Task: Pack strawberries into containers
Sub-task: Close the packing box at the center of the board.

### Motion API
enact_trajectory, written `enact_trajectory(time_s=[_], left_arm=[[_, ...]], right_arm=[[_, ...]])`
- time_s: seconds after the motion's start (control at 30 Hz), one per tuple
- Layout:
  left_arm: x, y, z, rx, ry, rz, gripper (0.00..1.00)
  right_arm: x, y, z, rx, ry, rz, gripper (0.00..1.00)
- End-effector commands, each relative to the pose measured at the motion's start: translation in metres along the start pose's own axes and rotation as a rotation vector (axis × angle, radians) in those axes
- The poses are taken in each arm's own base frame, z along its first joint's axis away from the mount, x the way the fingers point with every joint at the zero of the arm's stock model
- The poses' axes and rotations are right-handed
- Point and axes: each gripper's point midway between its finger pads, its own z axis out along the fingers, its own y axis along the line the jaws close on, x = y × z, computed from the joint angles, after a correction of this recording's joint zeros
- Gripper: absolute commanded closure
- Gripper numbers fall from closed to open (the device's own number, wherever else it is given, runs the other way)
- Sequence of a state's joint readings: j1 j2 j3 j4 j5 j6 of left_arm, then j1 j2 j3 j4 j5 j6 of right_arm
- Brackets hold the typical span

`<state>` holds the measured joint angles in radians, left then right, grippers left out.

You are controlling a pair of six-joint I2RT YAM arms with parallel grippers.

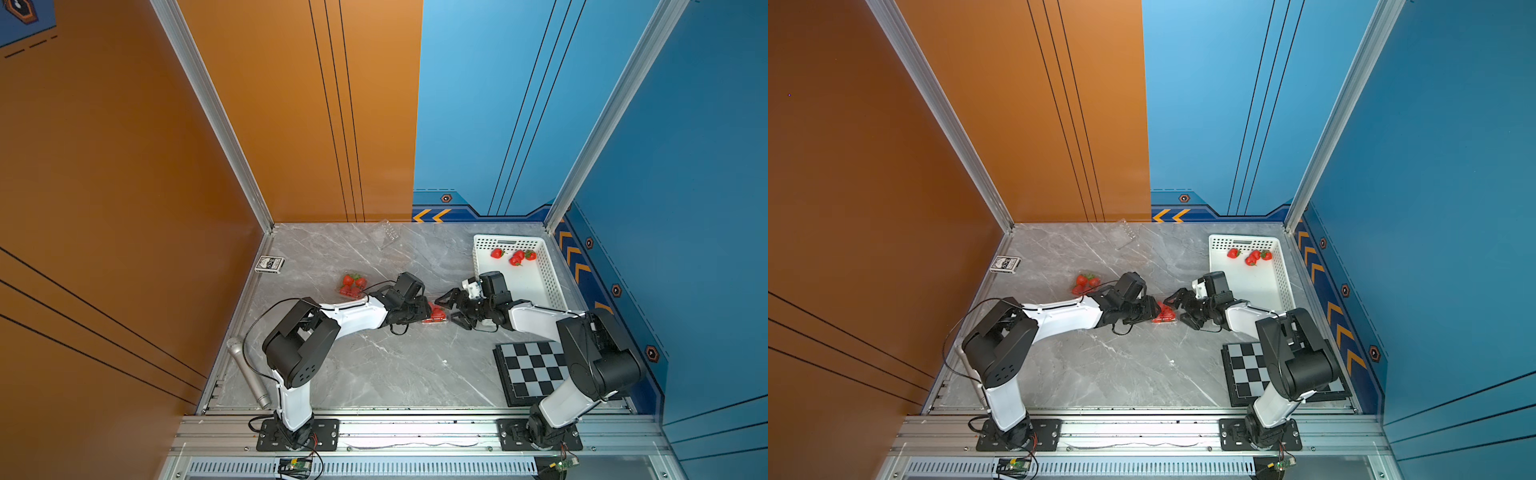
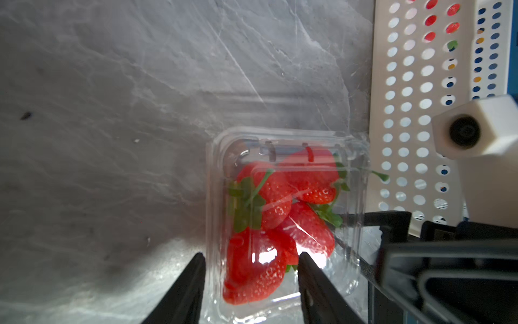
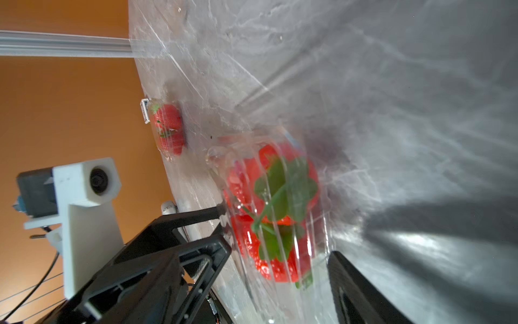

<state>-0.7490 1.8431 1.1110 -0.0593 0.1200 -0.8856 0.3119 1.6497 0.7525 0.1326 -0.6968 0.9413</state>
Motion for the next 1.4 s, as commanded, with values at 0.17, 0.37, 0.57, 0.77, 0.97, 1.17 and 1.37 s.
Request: enact_trajectory(time_s=[0.17,0.37,0.57,0.77,0.97,1.17,1.37], left_arm=[[0.009,0.002,0.005,-0.041,0.040,0.034,0.45],[0.014,0.006,0.013,-0.059,0.061,0.026,0.46],[0.016,0.009,0.015,-0.088,0.063,0.031,0.46],[0.015,0.005,0.016,-0.092,0.063,0.044,0.47],[0.017,0.003,0.019,-0.088,0.070,0.047,0.47],[0.017,0.004,0.019,-0.091,0.070,0.048,0.47],[0.018,0.003,0.020,-0.087,0.075,0.049,0.47]], right_arm=[[0.014,0.002,0.000,0.023,0.043,-0.047,0.23],[0.024,-0.009,-0.008,0.059,0.049,-0.052,0.28],[0.032,-0.023,-0.009,0.057,0.073,-0.033,0.37],[0.039,-0.031,-0.009,0.051,0.085,-0.025,0.44],[0.036,-0.034,-0.012,0.045,0.077,-0.021,0.51],[0.035,-0.032,-0.016,0.014,0.075,-0.014,0.58],[0.037,-0.032,-0.016,-0.010,0.075,-0.012,0.64]])
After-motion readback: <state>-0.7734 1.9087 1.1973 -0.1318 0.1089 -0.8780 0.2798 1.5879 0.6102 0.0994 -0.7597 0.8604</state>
